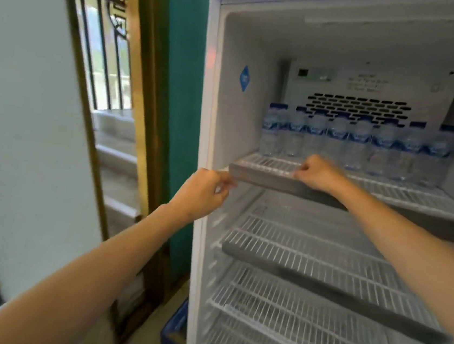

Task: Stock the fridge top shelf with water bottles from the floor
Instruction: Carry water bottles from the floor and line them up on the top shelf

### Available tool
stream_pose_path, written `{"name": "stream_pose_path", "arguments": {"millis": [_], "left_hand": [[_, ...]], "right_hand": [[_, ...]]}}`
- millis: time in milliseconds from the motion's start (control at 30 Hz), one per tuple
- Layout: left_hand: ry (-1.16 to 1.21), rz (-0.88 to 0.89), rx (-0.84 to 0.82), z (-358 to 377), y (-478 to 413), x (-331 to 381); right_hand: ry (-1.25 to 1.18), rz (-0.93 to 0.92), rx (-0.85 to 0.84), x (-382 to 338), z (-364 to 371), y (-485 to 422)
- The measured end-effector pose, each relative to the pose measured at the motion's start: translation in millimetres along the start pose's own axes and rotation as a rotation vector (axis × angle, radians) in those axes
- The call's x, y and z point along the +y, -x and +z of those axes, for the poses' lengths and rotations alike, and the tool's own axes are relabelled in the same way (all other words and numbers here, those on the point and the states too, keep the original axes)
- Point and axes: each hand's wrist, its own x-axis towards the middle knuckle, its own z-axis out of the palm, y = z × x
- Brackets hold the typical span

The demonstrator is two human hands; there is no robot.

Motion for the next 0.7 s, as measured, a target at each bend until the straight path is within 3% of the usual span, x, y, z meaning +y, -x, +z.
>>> {"name": "stream_pose_path", "arguments": {"millis": [100, 200, 400, 500, 700], "left_hand": [[-0.044, -0.099, -0.132, -1.7, 72.1, -4.2], [-0.018, -0.306, -0.249, 7.2, 151.0, -29.7], [-0.045, -0.717, -0.384, 17.0, 338.6, -88.6], [-0.047, -0.942, -0.359, 10.0, 433.0, -108.0], [0.067, -1.352, -0.296, -6.9, 621.7, -124.2]], "right_hand": [[-0.141, -0.121, 0.248, -24.4, 26.0, 58.2], [-0.188, -0.325, 0.227, -52.2, 83.3, 118.4], [-0.217, -0.497, -0.282, -110.0, 242.9, 219.5], [-0.180, -0.545, -0.499, -148.3, 314.7, 270.1], [-0.107, -0.426, -0.877, -227.3, 437.8, 394.4]]}}
